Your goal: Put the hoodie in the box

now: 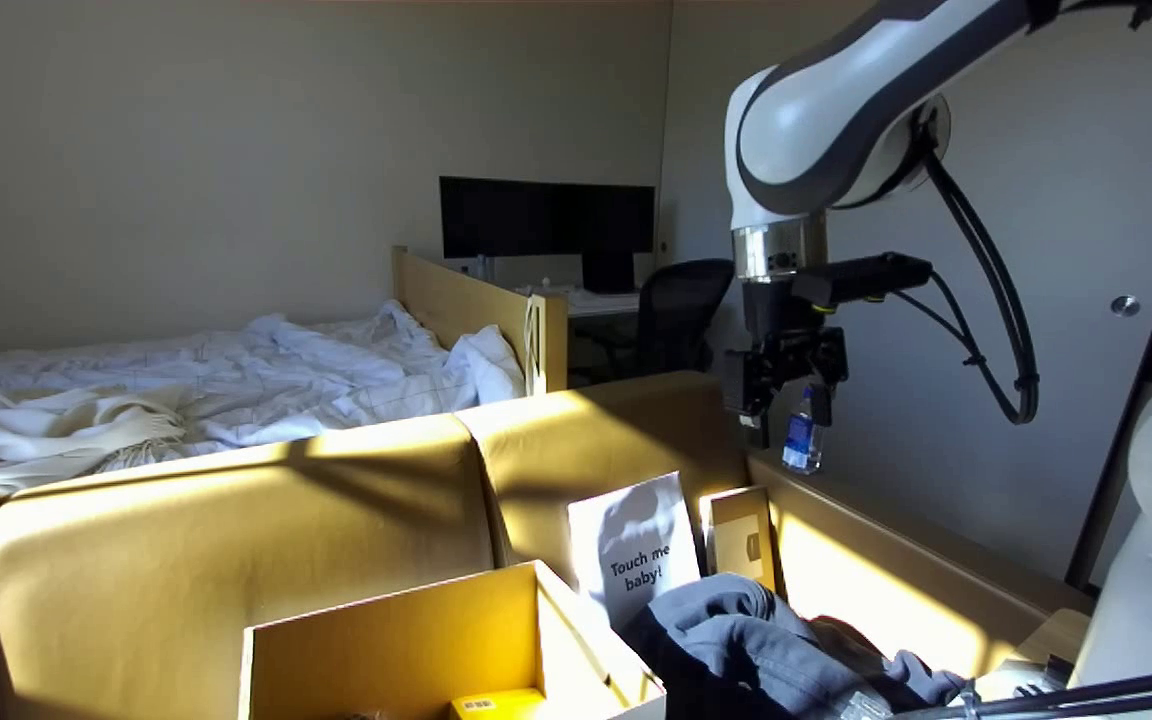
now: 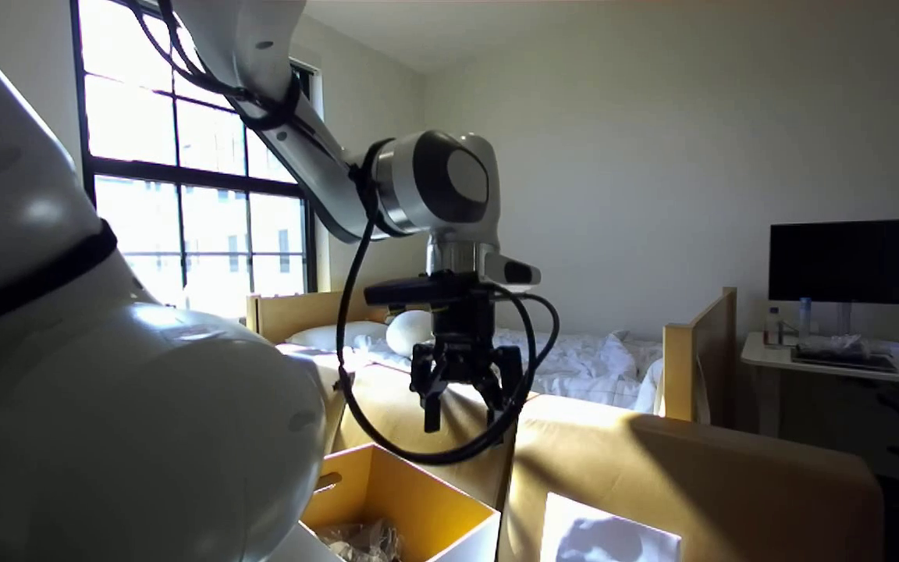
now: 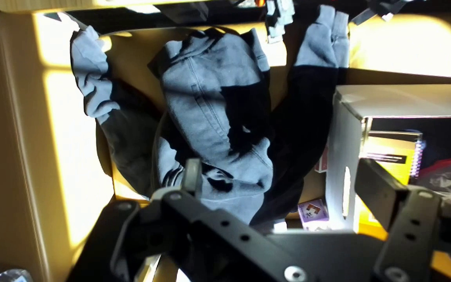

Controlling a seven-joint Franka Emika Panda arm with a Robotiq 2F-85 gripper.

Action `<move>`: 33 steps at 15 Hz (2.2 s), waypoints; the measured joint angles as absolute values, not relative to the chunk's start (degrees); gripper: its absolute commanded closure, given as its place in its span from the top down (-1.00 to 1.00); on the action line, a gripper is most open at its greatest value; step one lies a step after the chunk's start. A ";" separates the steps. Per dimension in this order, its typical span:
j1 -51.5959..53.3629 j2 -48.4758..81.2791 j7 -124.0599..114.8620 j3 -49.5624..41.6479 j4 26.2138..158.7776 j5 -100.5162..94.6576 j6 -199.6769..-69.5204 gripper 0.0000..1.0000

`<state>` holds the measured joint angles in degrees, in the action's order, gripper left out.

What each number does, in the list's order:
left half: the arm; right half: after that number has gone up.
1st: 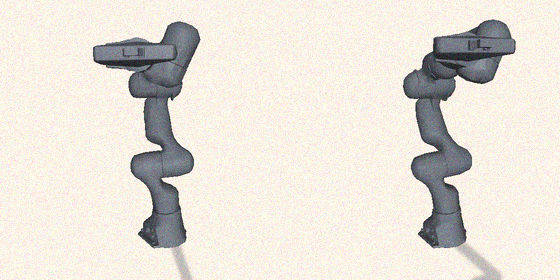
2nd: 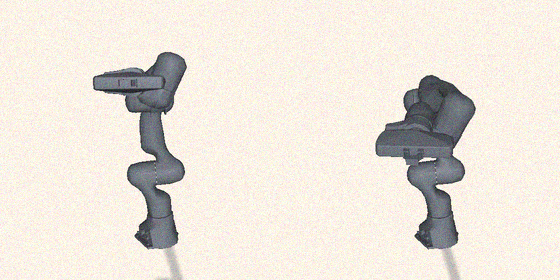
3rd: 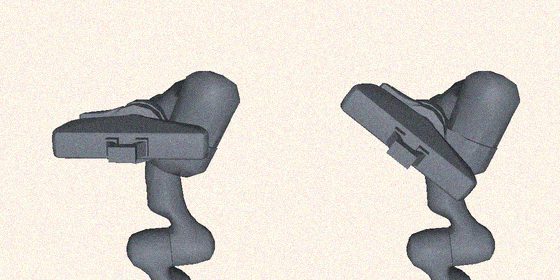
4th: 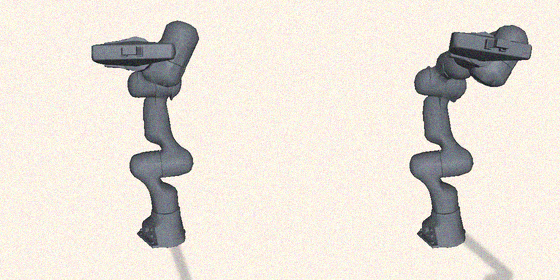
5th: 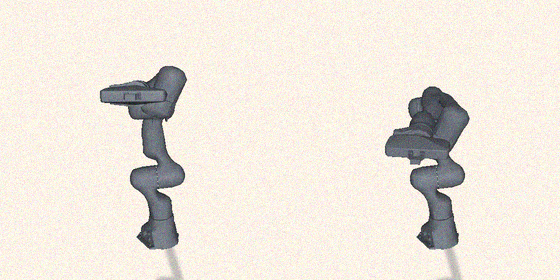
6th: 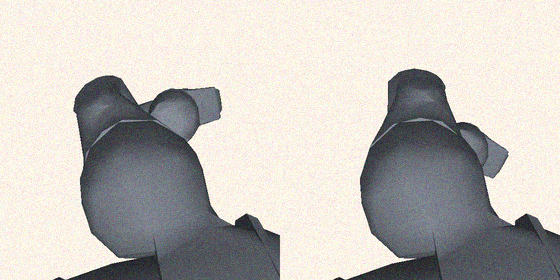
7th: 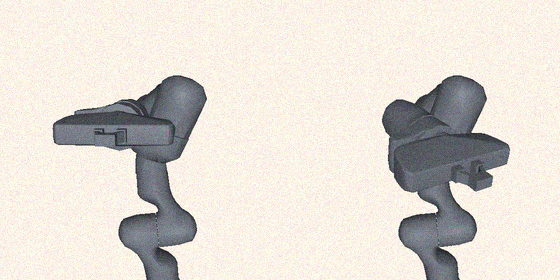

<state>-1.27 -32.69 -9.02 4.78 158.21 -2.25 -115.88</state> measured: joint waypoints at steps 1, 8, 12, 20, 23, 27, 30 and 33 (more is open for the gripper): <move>-2.20 -31.54 -10.79 5.15 160.63 -4.59 -121.07 1.00; -6.51 -21.62 -24.00 9.17 160.48 -10.89 -134.36 1.00; -7.40 -18.88 -25.02 9.15 159.20 -14.46 -134.47 1.00; -8.47 9.14 -35.50 2.53 152.95 -33.97 -134.99 1.00; -5.62 18.79 -35.05 -0.67 145.31 -30.94 -134.36 1.00; -4.26 21.35 -34.91 -1.53 142.08 -29.65 -133.22 1.00; -1.94 22.13 -33.32 -1.82 142.54 -23.33 -137.48 1.00; -1.08 24.81 -29.69 4.25 141.95 -9.03 -143.26 1.00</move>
